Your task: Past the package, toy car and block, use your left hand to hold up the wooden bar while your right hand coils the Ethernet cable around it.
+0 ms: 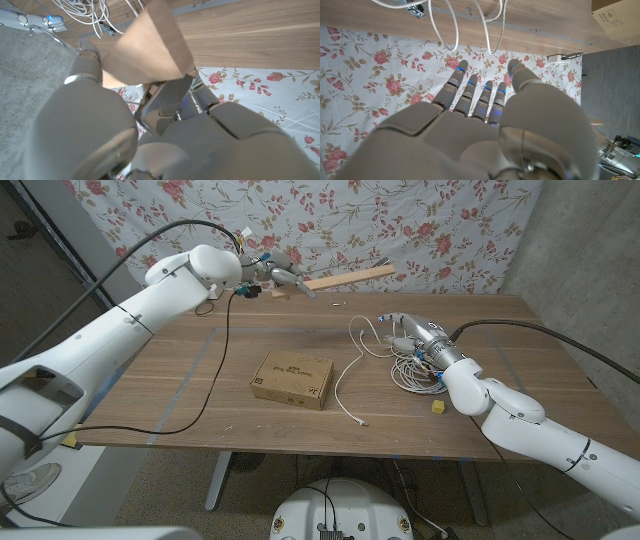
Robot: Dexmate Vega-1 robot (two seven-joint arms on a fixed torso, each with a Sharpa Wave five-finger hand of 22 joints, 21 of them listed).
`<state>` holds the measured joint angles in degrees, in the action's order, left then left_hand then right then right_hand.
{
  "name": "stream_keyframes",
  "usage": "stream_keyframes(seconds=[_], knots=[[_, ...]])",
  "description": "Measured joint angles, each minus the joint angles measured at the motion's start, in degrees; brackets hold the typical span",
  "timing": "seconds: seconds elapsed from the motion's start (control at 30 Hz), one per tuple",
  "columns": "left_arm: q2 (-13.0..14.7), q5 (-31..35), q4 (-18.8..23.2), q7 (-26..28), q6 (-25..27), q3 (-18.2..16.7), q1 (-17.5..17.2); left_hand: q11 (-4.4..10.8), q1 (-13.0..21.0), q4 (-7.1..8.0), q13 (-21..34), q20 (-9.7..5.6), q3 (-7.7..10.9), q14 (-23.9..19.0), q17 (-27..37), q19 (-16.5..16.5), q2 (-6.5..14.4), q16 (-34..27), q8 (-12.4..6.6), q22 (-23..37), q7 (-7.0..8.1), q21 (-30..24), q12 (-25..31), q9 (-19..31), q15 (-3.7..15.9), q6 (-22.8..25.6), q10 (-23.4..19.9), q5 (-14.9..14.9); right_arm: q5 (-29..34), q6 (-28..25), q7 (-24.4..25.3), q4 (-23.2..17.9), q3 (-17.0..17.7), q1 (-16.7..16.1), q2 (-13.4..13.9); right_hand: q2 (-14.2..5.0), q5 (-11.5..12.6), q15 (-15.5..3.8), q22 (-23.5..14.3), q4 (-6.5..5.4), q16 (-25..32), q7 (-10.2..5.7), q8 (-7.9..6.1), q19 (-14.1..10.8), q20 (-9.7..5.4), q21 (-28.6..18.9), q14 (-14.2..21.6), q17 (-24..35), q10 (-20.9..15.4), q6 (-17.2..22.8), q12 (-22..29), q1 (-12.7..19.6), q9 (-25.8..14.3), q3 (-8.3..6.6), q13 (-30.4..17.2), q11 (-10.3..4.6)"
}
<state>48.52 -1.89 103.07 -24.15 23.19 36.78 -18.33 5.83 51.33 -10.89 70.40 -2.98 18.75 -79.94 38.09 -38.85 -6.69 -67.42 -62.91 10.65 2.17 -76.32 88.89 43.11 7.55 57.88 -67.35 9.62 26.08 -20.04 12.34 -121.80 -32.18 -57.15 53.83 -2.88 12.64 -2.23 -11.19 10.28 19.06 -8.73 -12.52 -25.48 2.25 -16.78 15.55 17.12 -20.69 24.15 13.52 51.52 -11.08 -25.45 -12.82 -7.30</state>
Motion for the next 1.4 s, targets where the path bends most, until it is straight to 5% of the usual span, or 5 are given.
stream_keyframes(seconds=[0.77, 1.4], knots=[[0.77, -2.45, -0.21, -0.96, -0.22, -0.78, 0.68, 0.0, -1.98, -0.64, 0.18, 0.11, 1.24, 0.52, -0.52, 0.5, -0.43, -1.36, -2.0, 0.01, -0.46, -1.06, 0.0, -0.63, 0.11, -0.46, -0.01, 0.0, 16.03, 3.03, -11.7, 3.86, -7.0, 6.15, -3.03, 0.67, 0.72, 0.07, -0.01, -0.24, -0.44, -0.93, 0.0, 0.45, -1.0, 0.0, -1.36, -0.1, 1.07, 0.49, -0.89, 2.5, 0.0, 0.24, 0.05, -1.8], [2.27, -3.47, 1.79, -1.25, 1.08, -1.35, 0.19, 0.0, -2.34, -1.28, 0.14, 0.1, 1.88, 0.52, -0.67, 0.5, -0.38, -1.81, -3.41, -0.27, -0.79, -1.74, 0.0, -1.72, 0.11, -0.79, -0.01, -0.01, 22.53, 4.63, -18.58, 7.78, -10.28, 8.88, -6.27, 1.04, 1.4, 0.06, -0.01, -0.47, -1.32, -1.22, 0.24, 0.76, -1.3, 0.0, -1.98, -0.21, 2.62, 0.19, -1.67, 2.86, 0.01, 0.47, 0.04, -0.23]])
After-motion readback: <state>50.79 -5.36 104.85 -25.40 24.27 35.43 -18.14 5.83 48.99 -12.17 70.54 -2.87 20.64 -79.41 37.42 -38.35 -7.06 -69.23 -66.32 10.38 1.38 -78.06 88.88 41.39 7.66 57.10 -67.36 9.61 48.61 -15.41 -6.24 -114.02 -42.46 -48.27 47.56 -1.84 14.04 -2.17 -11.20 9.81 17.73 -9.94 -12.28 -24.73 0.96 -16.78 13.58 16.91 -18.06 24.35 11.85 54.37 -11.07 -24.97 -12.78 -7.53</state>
